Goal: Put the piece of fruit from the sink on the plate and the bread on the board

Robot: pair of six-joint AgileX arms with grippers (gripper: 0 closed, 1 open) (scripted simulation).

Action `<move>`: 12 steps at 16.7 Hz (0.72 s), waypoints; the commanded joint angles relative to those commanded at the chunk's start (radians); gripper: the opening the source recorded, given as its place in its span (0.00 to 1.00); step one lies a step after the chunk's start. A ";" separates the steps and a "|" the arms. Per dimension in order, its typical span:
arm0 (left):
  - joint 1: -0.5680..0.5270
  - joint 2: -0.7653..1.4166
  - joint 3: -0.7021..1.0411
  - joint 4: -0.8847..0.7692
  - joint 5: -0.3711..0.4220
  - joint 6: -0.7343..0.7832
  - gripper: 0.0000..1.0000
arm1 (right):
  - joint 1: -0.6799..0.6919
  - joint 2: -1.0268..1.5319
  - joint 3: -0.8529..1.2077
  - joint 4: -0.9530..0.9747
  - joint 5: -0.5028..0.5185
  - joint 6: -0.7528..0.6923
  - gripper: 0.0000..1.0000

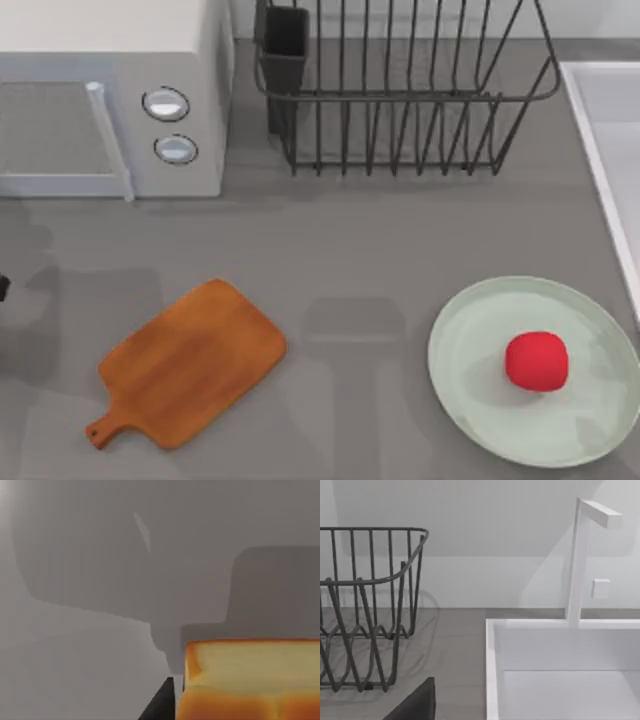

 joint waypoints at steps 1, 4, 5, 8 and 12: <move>0.001 -0.018 0.019 -0.035 0.003 0.002 0.00 | 0.000 0.000 0.000 0.000 0.000 0.000 1.00; -0.007 -0.059 0.090 -0.143 0.010 -0.002 0.00 | 0.000 0.000 0.000 0.000 0.000 0.000 1.00; -0.011 -0.069 0.115 -0.175 0.010 -0.007 0.00 | 0.000 0.000 0.000 0.000 0.000 0.000 1.00; -0.023 -0.086 0.178 -0.251 0.005 -0.016 0.00 | 0.000 0.000 0.000 0.000 0.000 0.000 1.00; -0.025 -0.088 0.190 -0.263 0.003 -0.016 0.00 | 0.000 0.000 0.000 0.000 0.000 0.000 1.00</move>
